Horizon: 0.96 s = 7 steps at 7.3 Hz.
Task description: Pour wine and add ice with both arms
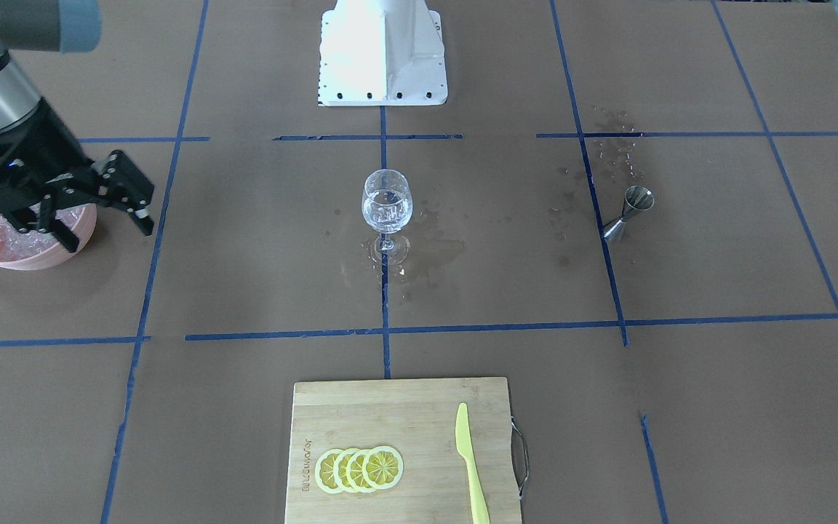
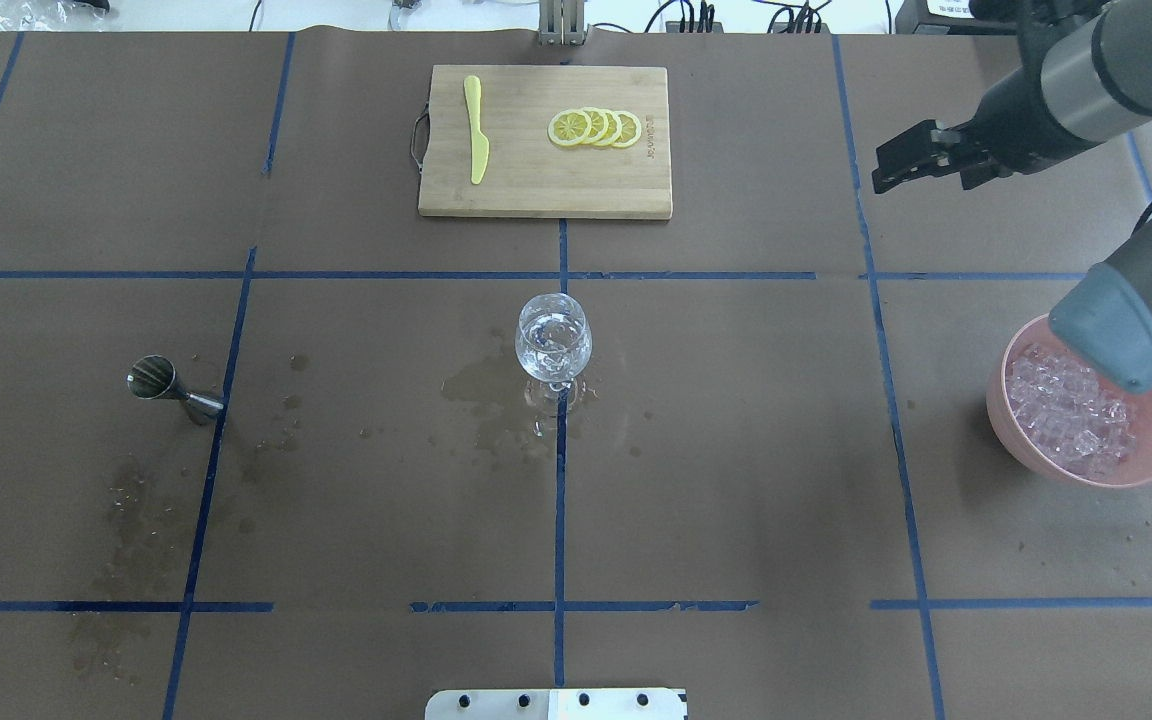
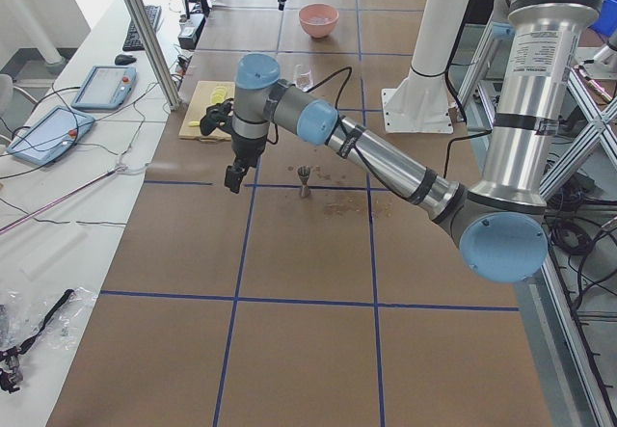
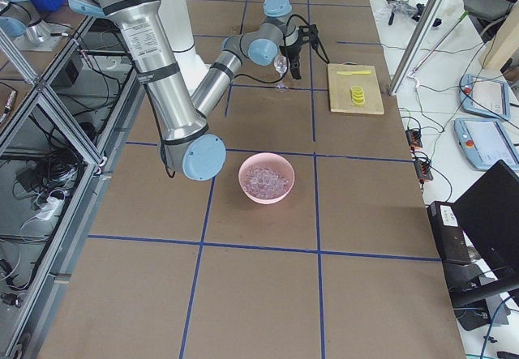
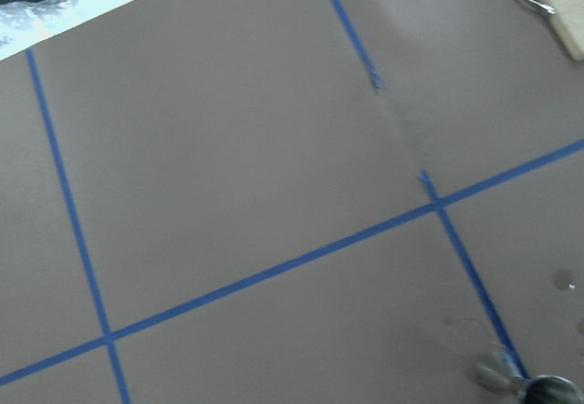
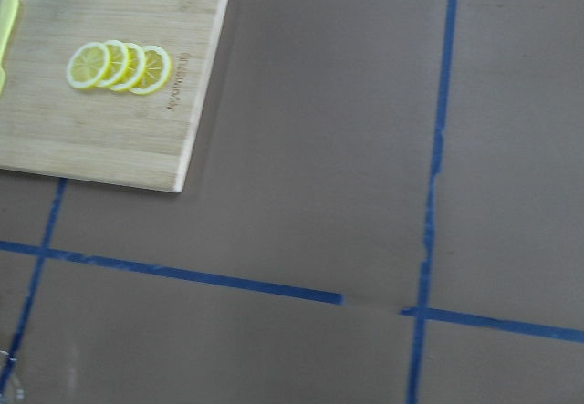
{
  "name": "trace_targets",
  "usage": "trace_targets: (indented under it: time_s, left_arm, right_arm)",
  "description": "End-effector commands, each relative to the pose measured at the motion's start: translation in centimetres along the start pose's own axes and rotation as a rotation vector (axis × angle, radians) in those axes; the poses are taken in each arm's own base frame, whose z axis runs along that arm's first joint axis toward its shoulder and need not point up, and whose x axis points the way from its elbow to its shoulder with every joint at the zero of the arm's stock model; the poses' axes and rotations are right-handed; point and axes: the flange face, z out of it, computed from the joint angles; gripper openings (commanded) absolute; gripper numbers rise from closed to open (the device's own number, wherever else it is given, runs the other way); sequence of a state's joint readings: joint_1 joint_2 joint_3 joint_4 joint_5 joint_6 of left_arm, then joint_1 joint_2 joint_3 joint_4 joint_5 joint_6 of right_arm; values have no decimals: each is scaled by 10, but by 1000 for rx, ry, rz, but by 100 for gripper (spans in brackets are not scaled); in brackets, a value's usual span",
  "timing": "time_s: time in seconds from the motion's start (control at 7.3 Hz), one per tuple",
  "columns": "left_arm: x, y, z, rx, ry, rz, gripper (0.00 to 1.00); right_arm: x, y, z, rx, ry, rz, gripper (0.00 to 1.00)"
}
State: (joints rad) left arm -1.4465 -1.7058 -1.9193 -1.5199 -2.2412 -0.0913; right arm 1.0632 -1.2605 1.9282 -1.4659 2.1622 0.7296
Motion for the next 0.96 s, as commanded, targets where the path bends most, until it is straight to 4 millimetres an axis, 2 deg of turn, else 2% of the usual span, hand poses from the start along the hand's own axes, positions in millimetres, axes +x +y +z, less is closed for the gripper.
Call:
trace_targets:
  time_s: [0.0,0.14,0.27,0.41,0.55,0.82]
  left_arm:
    - [-80,13,17,-38,-28,-88,100]
    - [-99,24,20,-57,-35,-69,100]
    - [-115,34,25,-74,-36,-65,100]
    - [-131,53,33,-95,-15,-87,100]
    - [-140,73,47,-125,4,-116,100]
    - [-143,94,51,-141,8,-100,100]
  right_arm:
    - [147,2,13,-101,115,-117,100]
    - [216,-2,12,-158,150,-153,100]
    - [276,0,15,-209,140,-210,100]
    - [341,11,6,-232,101,-214,100]
    - [380,28,-10,-221,103,-173,100]
    - [404,49,-14,-224,149,-125,100]
